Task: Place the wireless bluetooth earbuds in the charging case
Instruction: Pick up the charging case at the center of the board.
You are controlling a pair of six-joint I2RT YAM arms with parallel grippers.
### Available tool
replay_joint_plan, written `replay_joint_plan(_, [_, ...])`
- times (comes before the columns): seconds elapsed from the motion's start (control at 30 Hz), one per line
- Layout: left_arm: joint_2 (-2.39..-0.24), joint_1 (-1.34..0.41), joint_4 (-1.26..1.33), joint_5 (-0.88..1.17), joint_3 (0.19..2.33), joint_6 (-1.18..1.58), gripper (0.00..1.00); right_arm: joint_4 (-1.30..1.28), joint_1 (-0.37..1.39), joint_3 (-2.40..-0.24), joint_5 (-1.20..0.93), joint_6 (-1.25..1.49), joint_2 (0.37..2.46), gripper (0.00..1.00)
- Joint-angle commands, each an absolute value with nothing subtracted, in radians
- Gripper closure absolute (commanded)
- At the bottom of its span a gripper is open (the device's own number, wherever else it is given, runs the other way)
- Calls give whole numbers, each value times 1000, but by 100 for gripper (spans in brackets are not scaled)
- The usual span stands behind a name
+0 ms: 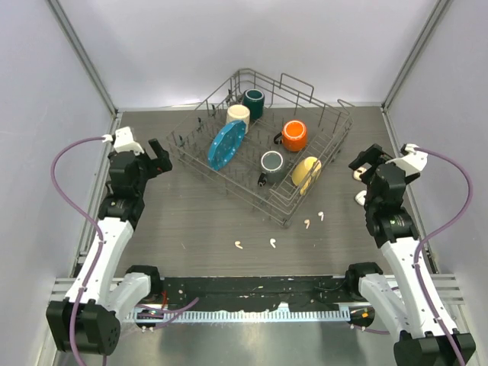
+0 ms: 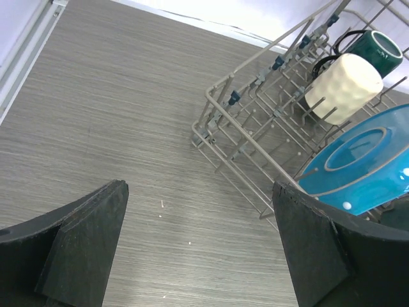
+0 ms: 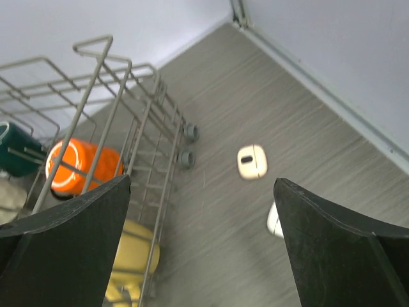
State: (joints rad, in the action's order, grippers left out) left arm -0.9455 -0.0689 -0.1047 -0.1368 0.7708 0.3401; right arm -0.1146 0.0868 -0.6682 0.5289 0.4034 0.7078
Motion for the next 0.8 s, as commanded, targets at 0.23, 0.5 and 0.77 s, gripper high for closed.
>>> replay_joint_plan(0.23, [-764,-63,-195,144,706,314,0,-610,84,-862,304,718,649,1])
replay_joint_plan(0.5, [-856,-74,-169,66,666,349,0,-704,86,-965,457,665,698,0])
replay_joint_plan(0.77, [-762,-75,-351,83,801,391,0,-822,83,-1216,382,487,879,0])
